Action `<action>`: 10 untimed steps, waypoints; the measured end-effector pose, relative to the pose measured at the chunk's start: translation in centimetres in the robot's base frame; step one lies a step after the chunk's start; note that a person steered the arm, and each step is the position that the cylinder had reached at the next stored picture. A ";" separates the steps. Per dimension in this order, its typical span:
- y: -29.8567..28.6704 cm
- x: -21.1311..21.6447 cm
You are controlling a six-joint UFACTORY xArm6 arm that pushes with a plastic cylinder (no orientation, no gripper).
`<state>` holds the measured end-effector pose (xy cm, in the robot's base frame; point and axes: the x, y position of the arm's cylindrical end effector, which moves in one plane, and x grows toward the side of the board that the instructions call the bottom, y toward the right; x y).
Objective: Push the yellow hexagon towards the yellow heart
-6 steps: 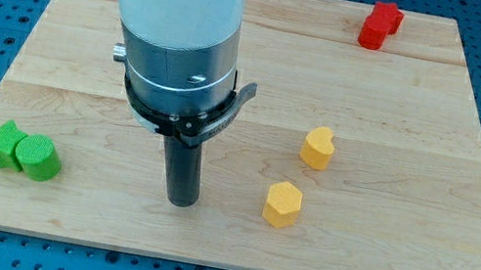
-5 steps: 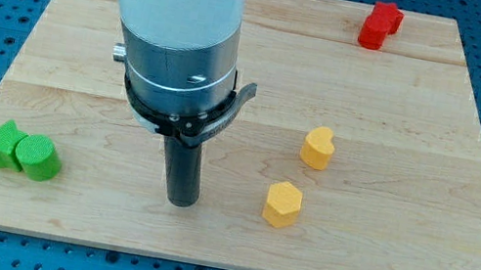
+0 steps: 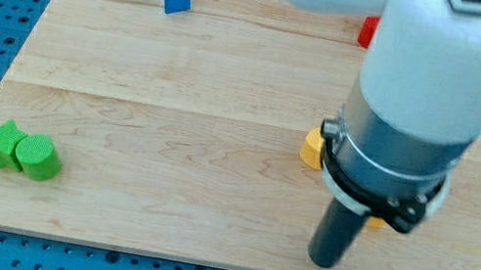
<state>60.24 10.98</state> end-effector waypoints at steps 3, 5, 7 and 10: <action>7.4 -2.6; 5.5 -7.3; 2.8 -9.0; 0.8 -7.6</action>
